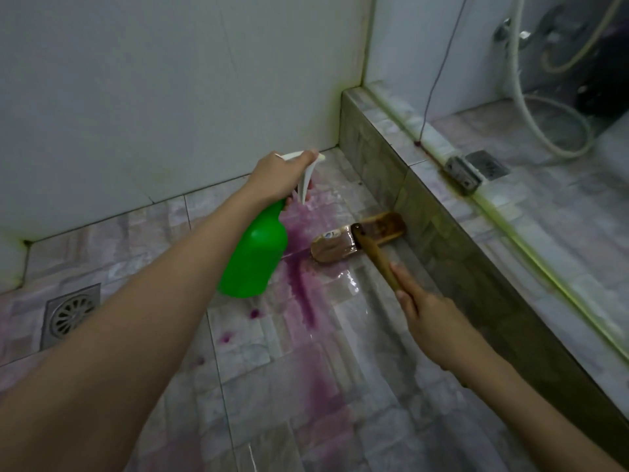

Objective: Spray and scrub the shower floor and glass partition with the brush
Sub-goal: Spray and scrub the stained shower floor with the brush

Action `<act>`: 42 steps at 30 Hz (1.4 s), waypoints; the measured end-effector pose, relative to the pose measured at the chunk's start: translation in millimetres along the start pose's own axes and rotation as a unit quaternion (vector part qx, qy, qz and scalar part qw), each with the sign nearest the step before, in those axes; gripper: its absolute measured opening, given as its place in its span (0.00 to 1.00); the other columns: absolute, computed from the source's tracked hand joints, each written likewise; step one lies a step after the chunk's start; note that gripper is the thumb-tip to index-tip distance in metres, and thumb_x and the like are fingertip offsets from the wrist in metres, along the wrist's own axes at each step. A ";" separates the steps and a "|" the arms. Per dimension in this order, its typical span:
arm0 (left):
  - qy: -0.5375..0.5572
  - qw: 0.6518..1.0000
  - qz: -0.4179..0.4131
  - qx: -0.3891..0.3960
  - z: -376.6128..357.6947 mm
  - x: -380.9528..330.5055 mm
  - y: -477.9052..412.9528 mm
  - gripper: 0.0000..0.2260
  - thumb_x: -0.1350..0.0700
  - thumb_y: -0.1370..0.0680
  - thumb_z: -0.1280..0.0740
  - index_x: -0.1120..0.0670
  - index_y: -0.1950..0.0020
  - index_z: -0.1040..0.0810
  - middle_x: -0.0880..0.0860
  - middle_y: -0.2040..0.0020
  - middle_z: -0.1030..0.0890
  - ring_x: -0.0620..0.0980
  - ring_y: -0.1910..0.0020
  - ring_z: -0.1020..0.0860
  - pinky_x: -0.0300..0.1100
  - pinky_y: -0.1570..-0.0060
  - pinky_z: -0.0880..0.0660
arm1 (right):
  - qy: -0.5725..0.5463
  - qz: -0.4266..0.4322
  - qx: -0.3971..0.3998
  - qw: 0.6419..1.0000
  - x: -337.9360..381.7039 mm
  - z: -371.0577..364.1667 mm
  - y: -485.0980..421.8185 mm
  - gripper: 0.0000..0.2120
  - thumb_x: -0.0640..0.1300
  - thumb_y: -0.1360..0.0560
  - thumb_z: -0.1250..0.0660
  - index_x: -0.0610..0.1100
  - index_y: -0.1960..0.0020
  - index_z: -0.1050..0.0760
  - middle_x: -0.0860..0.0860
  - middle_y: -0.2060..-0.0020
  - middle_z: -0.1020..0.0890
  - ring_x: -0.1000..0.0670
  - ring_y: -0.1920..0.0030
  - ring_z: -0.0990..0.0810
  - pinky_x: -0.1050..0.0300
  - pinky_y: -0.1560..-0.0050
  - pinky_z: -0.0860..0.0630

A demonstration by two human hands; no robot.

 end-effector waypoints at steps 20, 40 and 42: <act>-0.059 0.998 -0.014 -0.013 -18.9 4.5 -2.3 0.24 0.41 0.21 0.35 0.59 0.65 0.19 0.52 0.74 0.19 0.50 0.80 0.27 0.39 0.75 0.30 | -0.027 0.028 0.009 0.999 -0.9 -2.9 -2.2 0.25 0.47 0.17 0.48 0.62 0.25 0.53 0.42 0.66 0.21 0.52 0.75 0.29 0.57 0.73 0.28; 0.107 0.981 -0.034 -0.157 89.9 45.2 46.9 0.15 0.32 0.29 0.35 0.39 0.59 0.13 0.54 0.56 0.12 0.71 0.58 0.18 0.43 0.70 0.27 | 0.021 0.059 0.006 0.998 41.9 24.2 -99.6 0.22 0.49 0.18 0.49 0.65 0.26 0.45 0.39 0.55 0.19 0.41 0.63 0.20 0.50 0.62 0.21; 0.117 0.980 -0.031 -0.158 88.5 47.2 51.1 0.15 0.33 0.29 0.35 0.39 0.56 0.13 0.52 0.57 0.12 0.71 0.58 0.18 0.40 0.73 0.29 | 0.037 0.080 -0.013 0.996 62.5 31.2 -148.7 0.22 0.48 0.18 0.48 0.61 0.26 0.42 0.38 0.46 0.20 0.40 0.57 0.21 0.54 0.56 0.25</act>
Point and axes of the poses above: each hand's wrist, its own y-axis away from the middle knuckle, its own z-axis out of the back of the hand, x = y × z, the point moved 5 cm from there along -y, towards the middle knuckle
